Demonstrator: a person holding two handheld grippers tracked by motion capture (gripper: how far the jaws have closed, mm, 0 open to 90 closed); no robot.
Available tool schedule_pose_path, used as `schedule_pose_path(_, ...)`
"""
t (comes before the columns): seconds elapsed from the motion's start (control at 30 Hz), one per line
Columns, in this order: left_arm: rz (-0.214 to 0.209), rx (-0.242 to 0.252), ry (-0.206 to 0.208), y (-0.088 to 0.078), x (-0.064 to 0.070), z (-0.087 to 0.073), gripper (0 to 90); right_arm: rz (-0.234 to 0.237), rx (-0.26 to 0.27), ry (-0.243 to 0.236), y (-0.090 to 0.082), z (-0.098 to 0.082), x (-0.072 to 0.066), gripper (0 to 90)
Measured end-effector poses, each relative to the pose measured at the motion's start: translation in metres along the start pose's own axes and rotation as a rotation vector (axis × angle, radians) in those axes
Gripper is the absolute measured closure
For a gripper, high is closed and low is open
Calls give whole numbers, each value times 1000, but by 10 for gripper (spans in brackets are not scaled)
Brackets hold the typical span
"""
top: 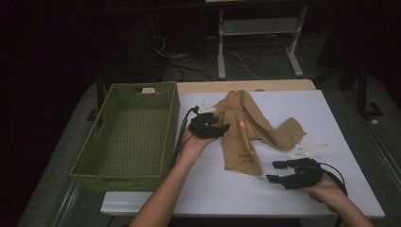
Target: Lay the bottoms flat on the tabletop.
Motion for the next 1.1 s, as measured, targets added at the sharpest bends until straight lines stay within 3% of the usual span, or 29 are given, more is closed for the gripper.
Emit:
schedule_pose_path(0.4,-103,-88,82,-9,22,-47,470,-6,-4,3,0,-1,1,393)
schedule_pose_path(0.7,-166,-166,178,-13,40,-80,485,-10,-14,-2,1,-2,2,393)
schedule_pose_path(0.97,-197,-227,234,3,50,-95,491,-14,-22,-4,1,-3,2,393)
schedule_pose_path(1.1,-192,-243,259,11,52,-98,496,-13,-19,-4,1,-3,2,393)
Point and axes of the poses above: each handheld gripper's, and its own axes: y roughly forward along the jaws, z roughly out of its top, x roughly to its right, the point moved 6 cm from there along y, roughly forward along the jaws, and after that the axes turned 15 degrees about -y, right-handed, at the moved point
